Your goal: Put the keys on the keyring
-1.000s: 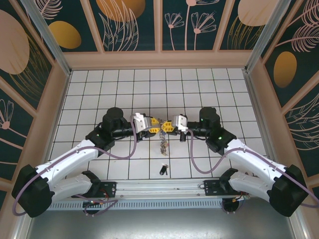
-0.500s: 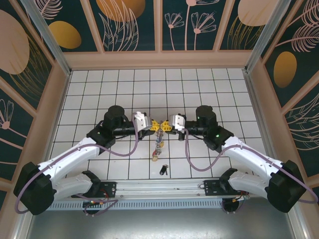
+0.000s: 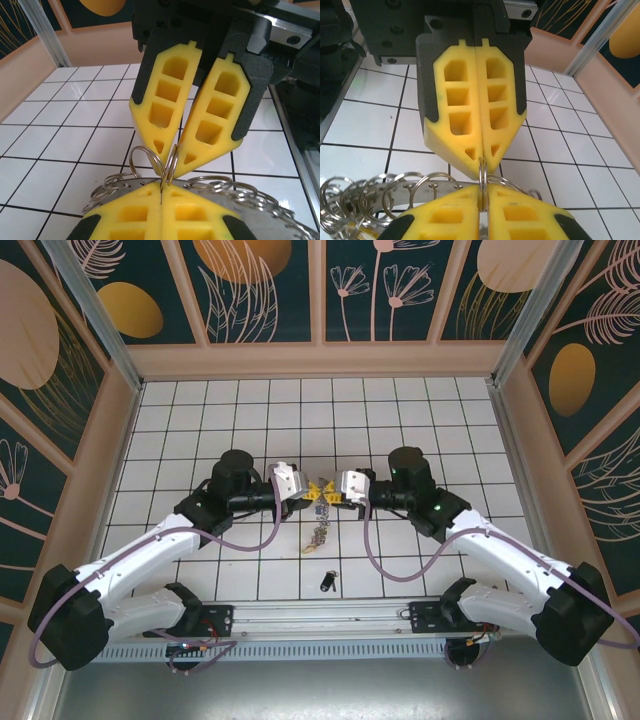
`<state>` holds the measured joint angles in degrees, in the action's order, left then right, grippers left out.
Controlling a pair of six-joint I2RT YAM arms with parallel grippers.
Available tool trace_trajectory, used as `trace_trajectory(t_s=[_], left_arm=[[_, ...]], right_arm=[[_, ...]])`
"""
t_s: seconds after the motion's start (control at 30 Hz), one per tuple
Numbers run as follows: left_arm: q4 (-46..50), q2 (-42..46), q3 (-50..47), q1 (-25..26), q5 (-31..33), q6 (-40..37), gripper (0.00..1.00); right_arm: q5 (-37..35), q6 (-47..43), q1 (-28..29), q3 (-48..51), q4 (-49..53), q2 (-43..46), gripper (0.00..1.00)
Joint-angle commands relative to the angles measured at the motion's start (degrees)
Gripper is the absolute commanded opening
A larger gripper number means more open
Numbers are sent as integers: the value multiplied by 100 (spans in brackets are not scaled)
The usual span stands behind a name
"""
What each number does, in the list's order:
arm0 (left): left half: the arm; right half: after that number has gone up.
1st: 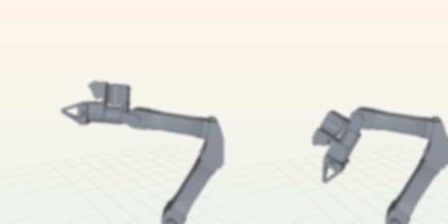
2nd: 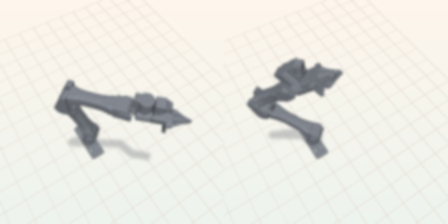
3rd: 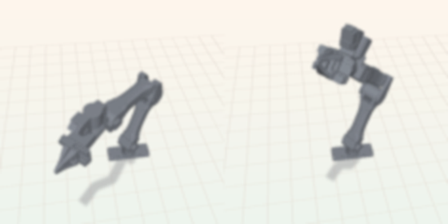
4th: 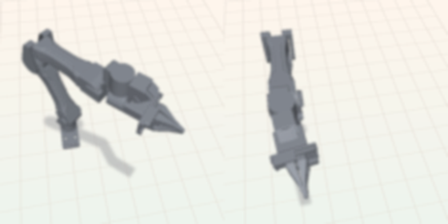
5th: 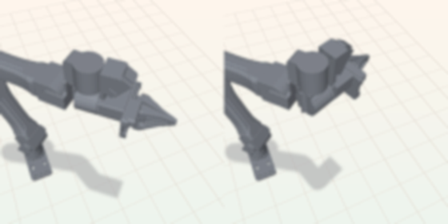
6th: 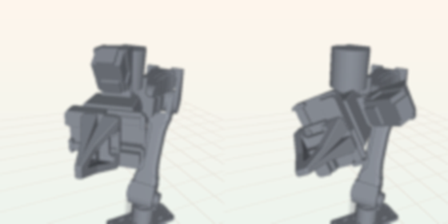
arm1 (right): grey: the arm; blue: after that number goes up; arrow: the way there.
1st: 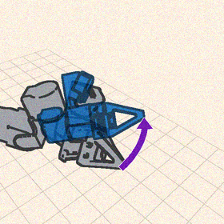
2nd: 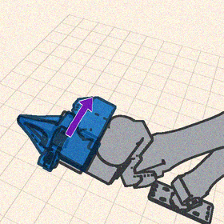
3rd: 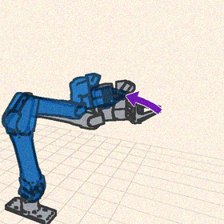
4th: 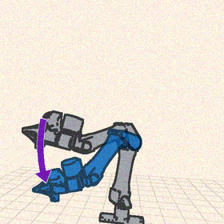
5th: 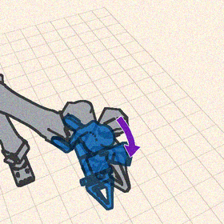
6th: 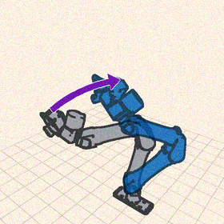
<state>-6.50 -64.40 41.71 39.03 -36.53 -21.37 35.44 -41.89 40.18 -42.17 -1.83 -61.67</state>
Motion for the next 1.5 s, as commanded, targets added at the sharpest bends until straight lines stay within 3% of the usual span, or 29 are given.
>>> trace_trajectory(t_s=[0.0, 0.43, 0.73, 0.8, 0.83, 0.87, 1.0, 1.03, 1.07, 1.1, 1.47], left_arm=[[75, 6, 174, 44, 30, -141, 0], [141, -81, 197, 44, -110, -57, 0], [26, -108, 145, 39, -233, 41, 0], [26, -99, 142, 52, -231, 32, 0], [33, -90, 135, 37, -231, 31, 0], [28, -84, 127, 47, -240, 15, 0], [6, -1, 48, 39, -327, -94, 0], [-37, 47, 7, 37, -417, -65, 5], [-40, 82, -25, 44, -508, -44, 20], [-28, 109, -55, 46, -570, -44, 29], [314, -27, -8, 44, -316, -308, 32]], right_arm=[[145, -171, -93, -236, 333, 15, 13], [610, -74, -134, -327, 366, -170, 13], [552, -116, -125, -283, 505, -318, 15], [522, -124, -125, -267, 507, -353, 11], [508, -116, -125, -251, 477, -355, 2], [515, -97, -125, -237, 441, -362, 0], [611, 54, -134, -154, 153, -267, 0], [629, 111, -132, -120, 56, -223, 0], [639, 165, -134, -87, -45, -176, 0], [653, 218, -129, -47, -151, -128, 0], [993, 269, -130, -72, -259, 28, 0]])
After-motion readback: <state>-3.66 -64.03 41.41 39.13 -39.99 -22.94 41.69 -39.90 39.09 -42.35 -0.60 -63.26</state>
